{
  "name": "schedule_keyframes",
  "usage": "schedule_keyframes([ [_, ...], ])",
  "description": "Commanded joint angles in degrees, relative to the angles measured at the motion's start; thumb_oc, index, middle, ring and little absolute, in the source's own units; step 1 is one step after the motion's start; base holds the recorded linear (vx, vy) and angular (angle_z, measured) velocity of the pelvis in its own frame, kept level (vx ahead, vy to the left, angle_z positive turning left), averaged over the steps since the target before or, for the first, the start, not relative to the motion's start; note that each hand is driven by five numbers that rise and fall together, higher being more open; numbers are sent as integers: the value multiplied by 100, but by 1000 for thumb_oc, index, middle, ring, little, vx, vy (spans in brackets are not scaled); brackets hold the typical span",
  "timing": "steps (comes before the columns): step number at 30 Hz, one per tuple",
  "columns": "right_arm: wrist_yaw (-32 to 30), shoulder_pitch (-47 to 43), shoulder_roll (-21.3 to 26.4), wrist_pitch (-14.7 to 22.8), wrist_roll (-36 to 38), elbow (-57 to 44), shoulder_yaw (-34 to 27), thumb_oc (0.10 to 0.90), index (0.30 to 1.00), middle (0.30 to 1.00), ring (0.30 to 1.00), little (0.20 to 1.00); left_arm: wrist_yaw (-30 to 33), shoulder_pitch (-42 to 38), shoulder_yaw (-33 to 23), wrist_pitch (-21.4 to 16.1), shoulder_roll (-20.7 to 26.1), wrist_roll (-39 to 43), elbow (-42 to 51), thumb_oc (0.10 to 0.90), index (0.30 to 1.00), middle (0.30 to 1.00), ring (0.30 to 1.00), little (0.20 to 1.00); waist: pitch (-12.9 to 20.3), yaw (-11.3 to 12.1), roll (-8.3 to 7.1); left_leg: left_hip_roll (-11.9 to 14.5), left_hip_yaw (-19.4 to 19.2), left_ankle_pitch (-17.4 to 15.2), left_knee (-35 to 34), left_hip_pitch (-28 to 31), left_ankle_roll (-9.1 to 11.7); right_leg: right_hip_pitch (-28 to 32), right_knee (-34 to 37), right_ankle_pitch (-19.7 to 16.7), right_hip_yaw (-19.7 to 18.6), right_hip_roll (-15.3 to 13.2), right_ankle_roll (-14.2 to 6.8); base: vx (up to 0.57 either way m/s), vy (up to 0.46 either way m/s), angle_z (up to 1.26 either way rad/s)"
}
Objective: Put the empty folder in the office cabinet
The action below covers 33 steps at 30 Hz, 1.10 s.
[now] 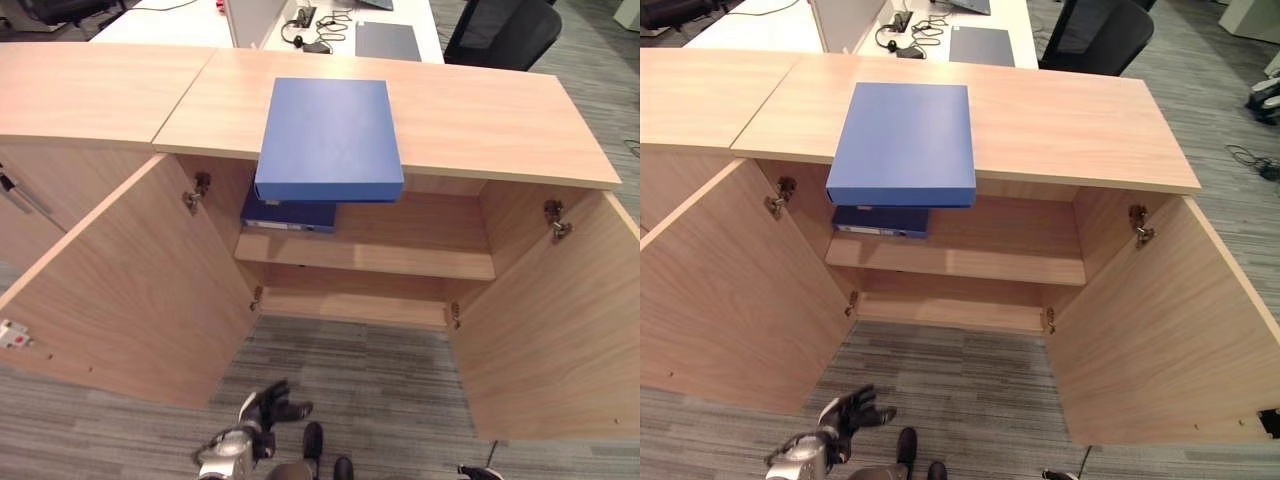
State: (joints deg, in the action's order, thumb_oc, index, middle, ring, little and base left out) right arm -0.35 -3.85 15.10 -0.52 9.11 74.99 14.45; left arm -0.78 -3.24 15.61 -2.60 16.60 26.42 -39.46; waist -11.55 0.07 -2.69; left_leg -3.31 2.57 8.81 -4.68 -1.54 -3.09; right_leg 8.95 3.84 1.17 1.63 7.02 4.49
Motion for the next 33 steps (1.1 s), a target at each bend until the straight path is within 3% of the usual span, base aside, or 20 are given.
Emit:
schedule_keyframes([
  [1, 6, 262, 146, 58, -171, -132, -48, 800, 900, 900, 900, 900, 41, -230, -335, -465, 369, 297, 1184, 800, 900, 900, 900, 900, 522, 65, 192, -187, 33, -608, -32, 167, 156, -205, 35, -84, -234, -555, -728, 69, 65, -5],
  [2, 23, 301, 114, 15, -237, -139, -89, 800, 900, 900, 900, 900, 157, -149, -527, -515, 532, 200, 2019, 800, 900, 900, 900, 900, 554, 80, 212, -206, 52, -655, -32, 254, 147, -141, 38, -83, -239, -576, -734, 48, 40, -5],
  [5, 31, 321, 95, 1, -268, -129, -99, 800, 900, 900, 900, 900, 272, -108, -656, -522, 574, 20, 2373, 800, 900, 900, 900, 900, 568, 93, 218, -218, 63, -681, -32, 306, 143, -117, 41, -84, -236, -582, -741, 33, 15, -2],
  [6, 25, 350, 15, -41, -260, -118, -120, 800, 900, 900, 900, 900, 696, -106, -952, -545, 748, -1077, 2932, 800, 900, 900, 900, 900, 592, 149, 199, -247, 98, -728, -32, 382, 132, -39, 70, -98, -216, -606, -747, 52, 6, 3],
  [9, -81, 390, -113, -46, -245, -198, -91, 800, 900, 900, 900, 900, 1613, -81, -1591, -475, 901, -2814, 3520, 800, 900, 900, 900, 900, 637, 254, 171, -295, 125, -798, -32, 490, 115, 56, 100, -108, -191, -614, -757, 62, 3, 6],
  [14, -145, 482, -213, -7, -247, -197, -3, 800, 900, 900, 900, 900, 2584, -39, -2216, -414, 927, -3735, 4028, 800, 900, 900, 900, 900, 712, 293, 155, -311, 140, -850, -32, 607, 107, 151, 109, -84, -177, -629, -768, 20, 2, 3],
  [17, -185, 480, -234, 10, -238, -170, 13, 800, 900, 900, 900, 900, 2831, -99, -2334, -361, 942, -3982, 4114, 800, 900, 900, 900, 900, 727, 305, 151, -302, 141, -809, -32, 610, 108, 151, 104, -120, -168, -630, -763, 0, -1, 6],
  [18, -238, 477, -278, 32, -241, -69, 51, 800, 900, 900, 900, 900, 3197, -248, -2479, -365, 995, -4434, 4394, 800, 900, 900, 900, 900, 781, 312, 152, -315, 150, -838, -32, 664, 107, 186, 100, -111, -149, -640, -765, 22, 5, 8],
  [22, -279, 419, -304, 41, -266, 122, 104, 800, 900, 900, 900, 900, 3356, -540, -2401, -361, 1107, -4809, 4566, 800, 900, 900, 900, 900, 822, 304, 159, -330, 169, -866, -32, 706, 97, 207, 97, -106, -124, -652, -772, 7, 2, 2],
  [25, -267, 321, -318, 36, -315, 310, 198, 800, 900, 900, 900, 900, 3292, -1108, -2048, -427, 1357, -5318, 4920, 800, 900, 900, 900, 900, 887, 267, 181, -361, 181, -904, -32, 748, 82, 223, 94, -128, -104, -675, -785, 4, 12, 3],
  [30, -177, 222, -293, 39, -333, 394, 313, 800, 900, 900, 900, 900, 2807, -1899, -1321, -647, 1690, -5574, 5212, 800, 900, 900, 900, 900, 919, 190, 224, -376, 180, -935, -32, 778, 64, 221, 81, -147, -107, -690, -795, -4, 6, 1],
  [31, -89, 203, -265, 39, -309, 401, 368, 800, 900, 900, 900, 900, 2431, -2301, -848, -799, 1834, -5554, 5362, 800, 900, 900, 900, 900, 931, 127, 266, -386, 188, -942, -32, 786, 49, 196, 55, -163, -132, -693, -801, 0, 0, 0],
  [33, -57, 201, -258, 38, -303, 402, 382, 800, 900, 900, 900, 900, 2310, -2428, -682, -875, 1859, -5516, 5410, 800, 900, 900, 900, 900, 931, 107, 275, -389, 190, -944, -32, 789, 45, 185, 43, -170, -144, -693, -809, -14, 14, 2],
])
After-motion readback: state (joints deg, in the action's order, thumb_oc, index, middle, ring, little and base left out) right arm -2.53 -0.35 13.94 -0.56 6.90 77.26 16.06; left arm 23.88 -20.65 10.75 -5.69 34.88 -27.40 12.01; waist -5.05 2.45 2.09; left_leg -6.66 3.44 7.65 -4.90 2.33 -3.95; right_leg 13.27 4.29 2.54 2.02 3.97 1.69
